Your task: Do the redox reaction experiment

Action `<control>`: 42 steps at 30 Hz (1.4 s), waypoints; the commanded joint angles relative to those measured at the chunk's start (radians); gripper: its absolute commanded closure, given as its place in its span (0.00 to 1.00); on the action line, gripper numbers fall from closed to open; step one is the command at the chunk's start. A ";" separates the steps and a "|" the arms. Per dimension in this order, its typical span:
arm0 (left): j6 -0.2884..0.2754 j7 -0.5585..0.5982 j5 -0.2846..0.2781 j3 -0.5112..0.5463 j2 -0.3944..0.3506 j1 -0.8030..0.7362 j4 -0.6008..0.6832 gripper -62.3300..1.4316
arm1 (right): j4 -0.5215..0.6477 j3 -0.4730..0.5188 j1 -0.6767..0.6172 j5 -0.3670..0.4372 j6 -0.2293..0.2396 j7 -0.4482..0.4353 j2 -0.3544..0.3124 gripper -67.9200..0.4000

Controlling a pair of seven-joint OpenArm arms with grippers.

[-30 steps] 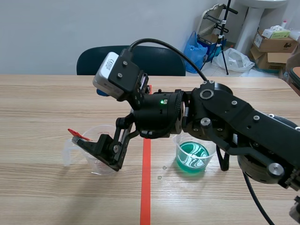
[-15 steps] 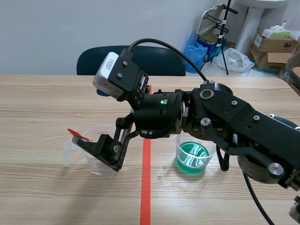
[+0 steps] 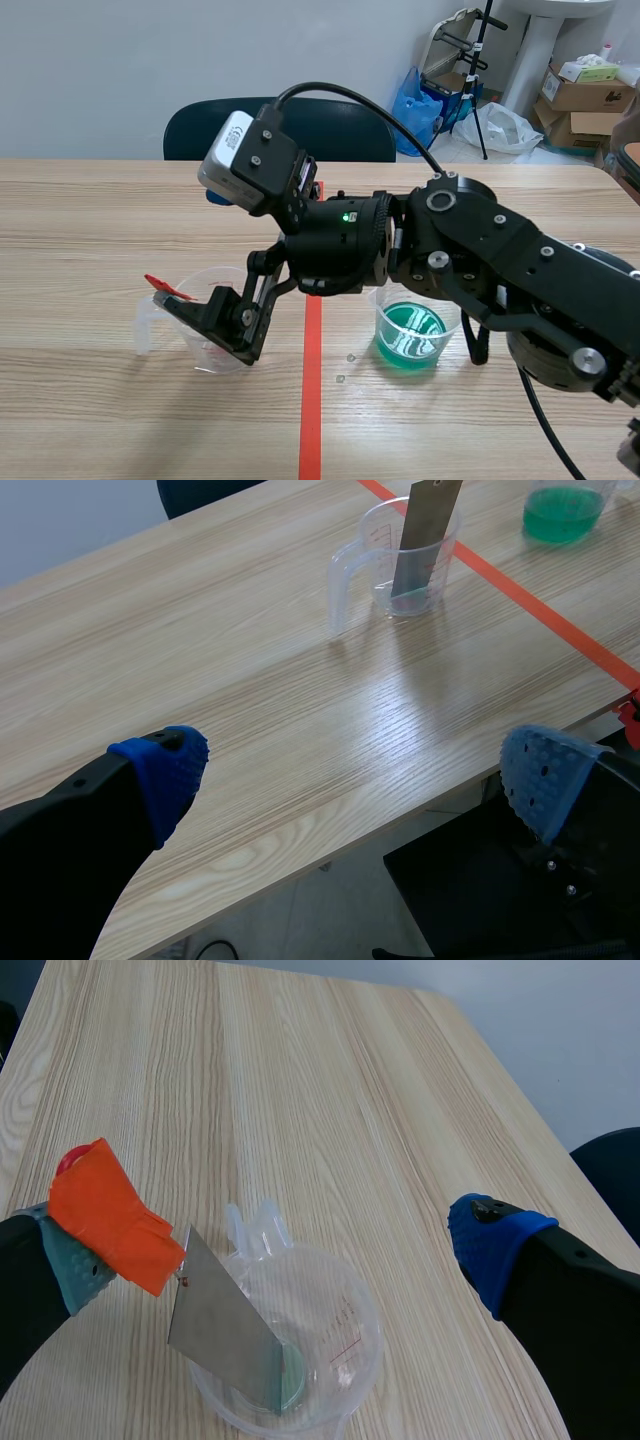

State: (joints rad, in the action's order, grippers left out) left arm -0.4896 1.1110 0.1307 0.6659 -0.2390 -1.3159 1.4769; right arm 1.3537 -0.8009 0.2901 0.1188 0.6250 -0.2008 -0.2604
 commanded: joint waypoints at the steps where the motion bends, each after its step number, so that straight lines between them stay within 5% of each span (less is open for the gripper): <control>1: 0.002 0.015 -0.013 0.004 -0.003 -0.001 0.008 0.00 | 0.017 0.002 0.023 0.006 -0.003 -0.014 0.003 0.00; 42: 0.002 0.015 -0.013 0.004 -0.003 -0.001 0.008 0.00 | 0.017 0.002 0.022 0.004 -0.003 0.008 0.003 0.00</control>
State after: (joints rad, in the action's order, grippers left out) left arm -0.4896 1.1110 0.1307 0.6659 -0.2390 -1.3159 1.4769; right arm 1.3537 -0.8009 0.2901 0.1154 0.6250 -0.1822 -0.2604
